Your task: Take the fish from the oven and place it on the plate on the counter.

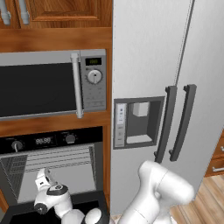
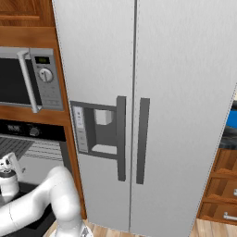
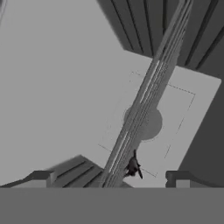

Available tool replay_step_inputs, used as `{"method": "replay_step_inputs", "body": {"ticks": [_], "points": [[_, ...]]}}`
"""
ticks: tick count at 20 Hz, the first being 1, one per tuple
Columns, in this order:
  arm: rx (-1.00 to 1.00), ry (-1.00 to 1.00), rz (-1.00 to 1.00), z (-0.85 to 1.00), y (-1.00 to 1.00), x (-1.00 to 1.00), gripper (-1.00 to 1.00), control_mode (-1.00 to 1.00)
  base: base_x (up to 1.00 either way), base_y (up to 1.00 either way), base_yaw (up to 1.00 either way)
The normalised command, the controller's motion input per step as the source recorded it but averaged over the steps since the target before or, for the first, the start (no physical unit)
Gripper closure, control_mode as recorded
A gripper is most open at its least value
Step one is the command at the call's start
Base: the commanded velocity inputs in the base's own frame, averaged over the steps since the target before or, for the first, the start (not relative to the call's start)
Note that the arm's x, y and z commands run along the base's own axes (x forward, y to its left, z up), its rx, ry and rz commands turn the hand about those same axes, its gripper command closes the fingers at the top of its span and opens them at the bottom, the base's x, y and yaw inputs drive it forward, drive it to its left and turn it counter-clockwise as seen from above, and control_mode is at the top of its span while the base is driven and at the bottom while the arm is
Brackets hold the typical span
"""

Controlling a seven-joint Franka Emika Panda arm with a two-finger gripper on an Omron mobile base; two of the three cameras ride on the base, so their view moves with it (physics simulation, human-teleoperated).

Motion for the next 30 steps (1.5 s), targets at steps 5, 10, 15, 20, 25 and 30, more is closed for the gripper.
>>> {"method": "replay_step_inputs", "body": {"ticks": [5, 10, 15, 20, 25, 30], "points": [[0.0, -0.1, 0.13, -0.08, -0.01, 0.55, -1.0, -1.0, 0.0, 0.0, 0.0], [0.0, 0.0, 0.05, -0.27, -0.04, 0.27, -1.0, -1.0, 0.0, 0.0, 0.0], [0.01, 0.0, 0.04, -0.73, -0.01, 0.22, -1.0, -1.0, 0.0, 0.0, 0.0], [0.02, 0.0, 0.0, -0.82, 0.0, 0.36, -1.0, -1.0, 0.0, 0.0, 0.0], [0.01, 0.0, 0.0, -0.93, 0.02, 0.4, -1.0, -1.0, 0.0, 0.0, 0.0], [0.0, 0.0, 0.0, -1.0, 0.06, 0.29, -1.0, -1.0, 0.0, 0.0, 0.0]]}}
